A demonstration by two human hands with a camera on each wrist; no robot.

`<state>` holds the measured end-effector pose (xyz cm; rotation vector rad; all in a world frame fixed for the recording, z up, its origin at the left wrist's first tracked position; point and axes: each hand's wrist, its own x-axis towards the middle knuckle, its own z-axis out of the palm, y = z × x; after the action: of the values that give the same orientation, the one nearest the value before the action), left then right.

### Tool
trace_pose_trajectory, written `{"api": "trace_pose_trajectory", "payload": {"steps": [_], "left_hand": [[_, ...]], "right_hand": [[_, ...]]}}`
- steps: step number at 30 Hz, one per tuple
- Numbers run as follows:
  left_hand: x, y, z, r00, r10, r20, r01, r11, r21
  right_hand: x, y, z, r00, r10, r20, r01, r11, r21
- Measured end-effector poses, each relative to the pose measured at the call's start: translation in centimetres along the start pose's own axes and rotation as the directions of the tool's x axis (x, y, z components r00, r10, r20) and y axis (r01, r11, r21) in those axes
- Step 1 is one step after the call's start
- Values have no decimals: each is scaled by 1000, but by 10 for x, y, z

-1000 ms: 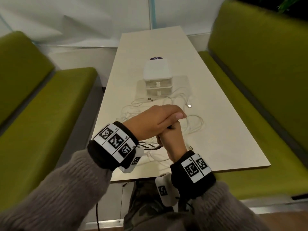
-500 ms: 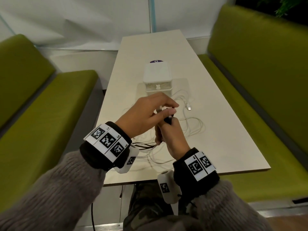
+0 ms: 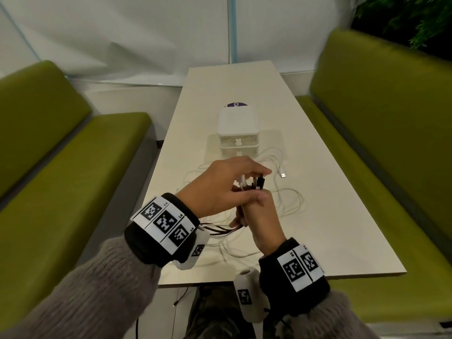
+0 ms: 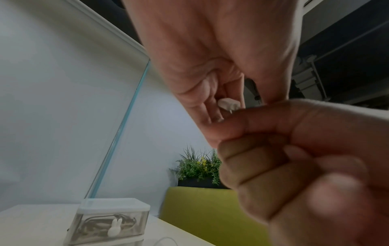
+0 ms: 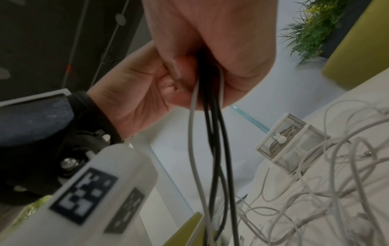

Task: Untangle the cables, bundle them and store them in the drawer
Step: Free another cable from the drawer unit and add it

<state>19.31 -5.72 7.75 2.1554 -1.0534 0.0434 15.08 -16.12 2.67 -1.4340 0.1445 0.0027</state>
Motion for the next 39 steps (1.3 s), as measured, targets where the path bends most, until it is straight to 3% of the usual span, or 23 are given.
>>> {"api": "trace_pose_trajectory", "payload": {"steps": [6,9,12,17,26,30,39], "left_hand": [[0,3,3,998,-25,57,24,1000,20],[-1,5,-3,994,-87,60,92,992,-91],[-3,4,-12,983,-181,35,184,975,-125],[-7,8,-11,967,-256,-21,251,960,-126],[0,12,-15,965,-238,107,236,971,30],[3,8,-11,944,-215,249,179,971,158],[10,4,-10,994,-41,100,35,998,55]], "right_hand": [[-1,-3,4,998,-36,-51,35,999,-13],[1,-1,3,995,-41,-88,39,999,-25],[3,3,1,994,-36,-106,43,997,61],[4,4,4,985,-102,-138,103,995,-5],[6,12,4,984,-120,-135,97,982,-161],[5,9,5,990,-75,-122,58,988,-141],[11,-10,-3,997,-29,-70,27,999,-36]]}}
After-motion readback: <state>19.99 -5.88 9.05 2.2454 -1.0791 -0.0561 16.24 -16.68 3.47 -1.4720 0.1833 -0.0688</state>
